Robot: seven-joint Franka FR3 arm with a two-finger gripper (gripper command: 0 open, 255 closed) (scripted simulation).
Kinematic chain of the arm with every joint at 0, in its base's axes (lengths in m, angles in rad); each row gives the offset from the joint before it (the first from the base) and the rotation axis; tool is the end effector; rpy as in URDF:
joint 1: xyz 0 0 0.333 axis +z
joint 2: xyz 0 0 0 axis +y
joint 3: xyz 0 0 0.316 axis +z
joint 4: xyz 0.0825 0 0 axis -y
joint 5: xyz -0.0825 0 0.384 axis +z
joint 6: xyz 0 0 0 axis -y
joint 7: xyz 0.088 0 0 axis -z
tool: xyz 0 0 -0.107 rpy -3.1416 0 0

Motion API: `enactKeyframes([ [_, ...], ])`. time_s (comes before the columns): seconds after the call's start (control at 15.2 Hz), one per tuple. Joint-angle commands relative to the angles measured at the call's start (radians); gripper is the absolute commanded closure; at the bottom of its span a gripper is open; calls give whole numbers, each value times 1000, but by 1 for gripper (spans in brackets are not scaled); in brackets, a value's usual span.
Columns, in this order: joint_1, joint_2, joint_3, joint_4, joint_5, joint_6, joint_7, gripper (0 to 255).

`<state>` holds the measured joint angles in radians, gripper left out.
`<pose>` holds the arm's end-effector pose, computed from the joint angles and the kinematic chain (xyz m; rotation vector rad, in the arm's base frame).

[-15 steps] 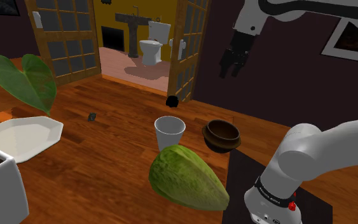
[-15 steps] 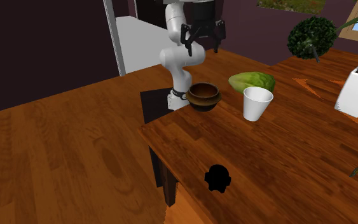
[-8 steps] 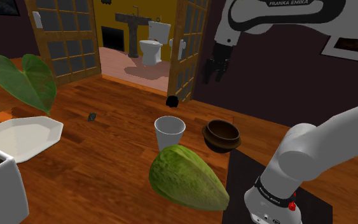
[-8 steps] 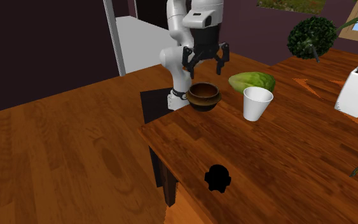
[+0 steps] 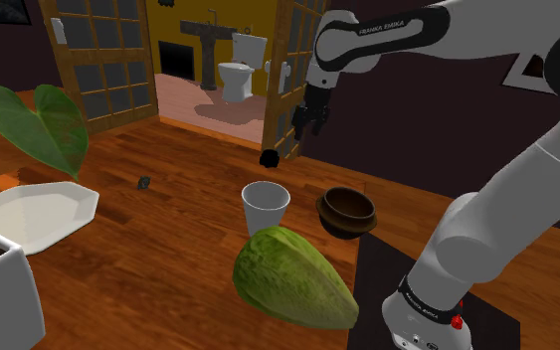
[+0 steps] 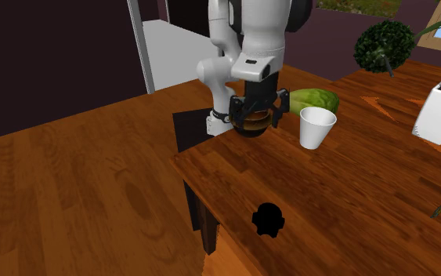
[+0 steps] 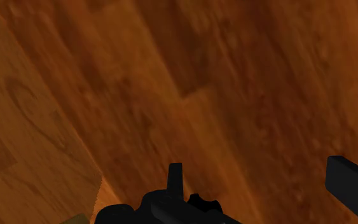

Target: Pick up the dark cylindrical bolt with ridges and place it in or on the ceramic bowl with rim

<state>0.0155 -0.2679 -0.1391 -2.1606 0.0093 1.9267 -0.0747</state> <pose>0.4743 -0.0625 0.5111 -3.0980 0.0739 -0.0554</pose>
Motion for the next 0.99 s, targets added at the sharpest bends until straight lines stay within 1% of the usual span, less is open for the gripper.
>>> enactKeyframes([
  [0.0,2,76,-7,36,7,35,-18,0],
  [0.46,0,349,-18,215,40,109,-75,0],
  [0.86,-15,591,-14,423,70,125,-116,0],
  [0.92,-16,603,-14,435,71,125,-117,0],
])
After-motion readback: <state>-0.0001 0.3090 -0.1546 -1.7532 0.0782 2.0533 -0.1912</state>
